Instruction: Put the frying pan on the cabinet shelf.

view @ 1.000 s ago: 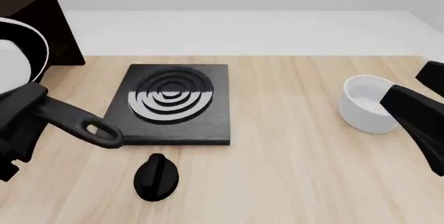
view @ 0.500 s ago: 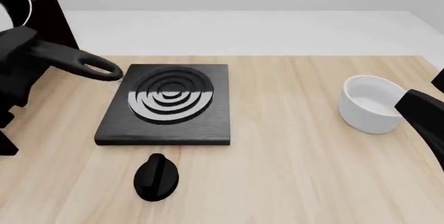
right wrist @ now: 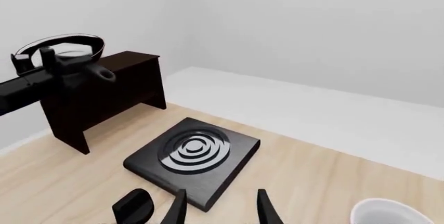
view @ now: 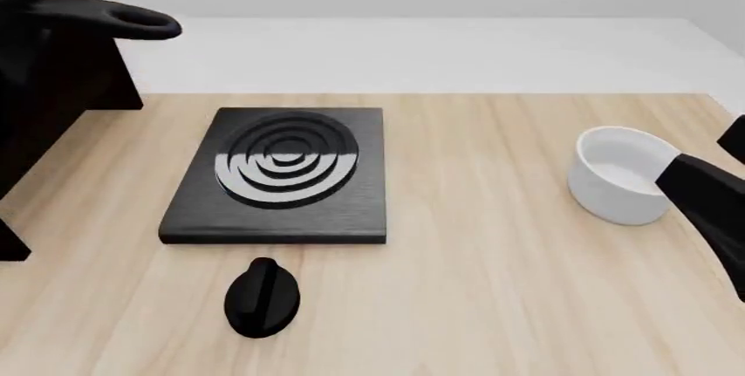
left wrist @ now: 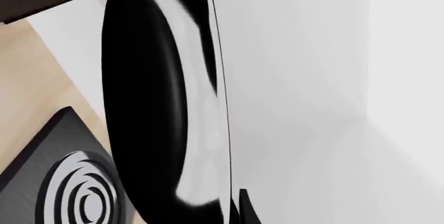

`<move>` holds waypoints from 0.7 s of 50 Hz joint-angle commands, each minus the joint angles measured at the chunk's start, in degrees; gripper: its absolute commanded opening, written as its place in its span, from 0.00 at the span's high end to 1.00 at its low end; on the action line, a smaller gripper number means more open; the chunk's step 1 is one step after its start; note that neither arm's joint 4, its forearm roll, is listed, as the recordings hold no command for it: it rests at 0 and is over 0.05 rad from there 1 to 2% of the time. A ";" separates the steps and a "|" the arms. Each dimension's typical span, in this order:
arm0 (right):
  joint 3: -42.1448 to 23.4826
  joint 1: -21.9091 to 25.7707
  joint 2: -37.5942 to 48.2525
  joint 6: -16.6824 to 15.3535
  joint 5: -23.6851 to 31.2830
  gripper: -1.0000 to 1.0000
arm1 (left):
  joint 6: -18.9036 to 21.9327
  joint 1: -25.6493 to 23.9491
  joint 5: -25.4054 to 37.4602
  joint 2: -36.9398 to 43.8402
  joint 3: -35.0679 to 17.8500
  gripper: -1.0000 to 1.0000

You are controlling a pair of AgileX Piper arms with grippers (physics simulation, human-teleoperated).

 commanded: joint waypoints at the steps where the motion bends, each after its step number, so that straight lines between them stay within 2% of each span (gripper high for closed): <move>1: 0.01 -0.03 0.16 0.17 -0.09 0.00 | -3.42 3.65 -3.28 3.52 -3.05 1.00; 11: 0.41 -0.03 0.30 0.42 -0.25 0.00 | -3.94 7.46 -1.04 5.53 -8.32 1.00; 12: 0.44 -0.06 0.30 0.31 -0.29 0.00 | -4.91 9.12 -2.02 5.91 -8.72 1.00; 14: 0.57 0.01 0.49 0.49 -0.48 0.00 | -8.13 9.31 -4.10 6.05 -7.67 1.00; 20: 0.75 0.17 0.85 0.30 -0.83 0.00 | -6.85 11.31 -2.24 8.26 -10.59 1.00; 27: 0.38 0.52 1.43 -0.13 -1.03 0.00 | -8.05 13.20 -3.85 12.77 -12.59 1.00; 32: 0.96 0.37 1.59 0.03 -1.44 0.00 | -10.27 13.33 -5.52 14.39 -11.71 1.00; 35: 1.28 0.76 2.14 -0.18 -2.05 0.00 | -10.21 13.87 -6.02 15.90 -11.89 1.00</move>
